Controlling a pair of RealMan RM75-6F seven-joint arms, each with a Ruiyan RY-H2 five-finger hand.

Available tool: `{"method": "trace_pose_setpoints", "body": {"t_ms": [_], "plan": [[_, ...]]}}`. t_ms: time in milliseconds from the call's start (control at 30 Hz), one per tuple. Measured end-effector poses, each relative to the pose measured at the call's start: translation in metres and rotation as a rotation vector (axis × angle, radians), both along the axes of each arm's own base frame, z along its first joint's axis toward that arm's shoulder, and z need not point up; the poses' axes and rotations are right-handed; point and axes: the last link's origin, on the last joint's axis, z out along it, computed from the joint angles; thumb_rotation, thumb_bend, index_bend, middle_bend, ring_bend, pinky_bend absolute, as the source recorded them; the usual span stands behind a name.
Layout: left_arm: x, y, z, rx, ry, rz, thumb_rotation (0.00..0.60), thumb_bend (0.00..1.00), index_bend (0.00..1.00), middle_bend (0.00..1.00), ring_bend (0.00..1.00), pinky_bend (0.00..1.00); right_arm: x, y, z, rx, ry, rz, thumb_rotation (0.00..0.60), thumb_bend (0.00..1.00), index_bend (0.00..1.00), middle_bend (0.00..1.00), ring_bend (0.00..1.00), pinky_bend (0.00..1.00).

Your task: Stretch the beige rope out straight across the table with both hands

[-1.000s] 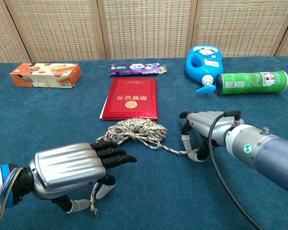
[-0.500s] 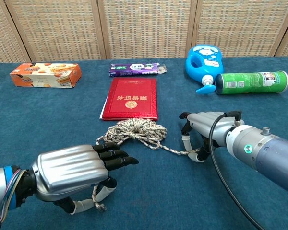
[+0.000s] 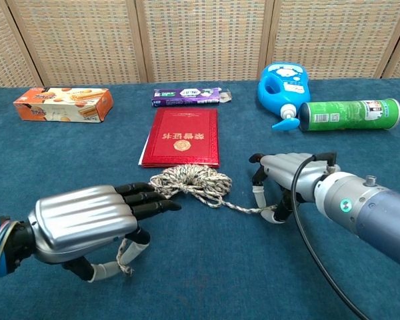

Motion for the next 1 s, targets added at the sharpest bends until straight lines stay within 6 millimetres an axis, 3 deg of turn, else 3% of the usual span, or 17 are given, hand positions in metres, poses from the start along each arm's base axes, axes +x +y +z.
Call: {"method": "trace_pose_setpoints", "body": {"t_ms": [200,433,733,1000], "plan": [[-0.019,0.011,0.031,0.072,-0.031,0.064,0.6,0.41,0.78,0.0,0.0,0.0,-0.001,-0.004,0.006,-0.034,0.017,0.022,0.6,0.53,0.63,0.0,0.0,0.0],[-0.054,0.032,0.084,0.213,-0.081,0.185,0.6,0.42,0.79,0.0,0.0,0.0,-0.006,-0.015,0.018,-0.1,0.044,0.019,0.6,0.53,0.63,0.0,0.0,0.0],[-0.101,0.055,0.136,0.351,-0.124,0.336,0.6,0.42,0.79,0.0,0.0,0.0,-0.026,-0.038,0.043,-0.197,0.118,-0.018,0.6,0.53,0.63,0.0,0.0,0.0],[-0.138,0.057,0.172,0.434,-0.126,0.415,0.6,0.43,0.79,0.0,0.0,0.0,-0.051,-0.05,0.07,-0.26,0.191,-0.052,0.6,0.53,0.63,0.0,0.0,0.0]]}}
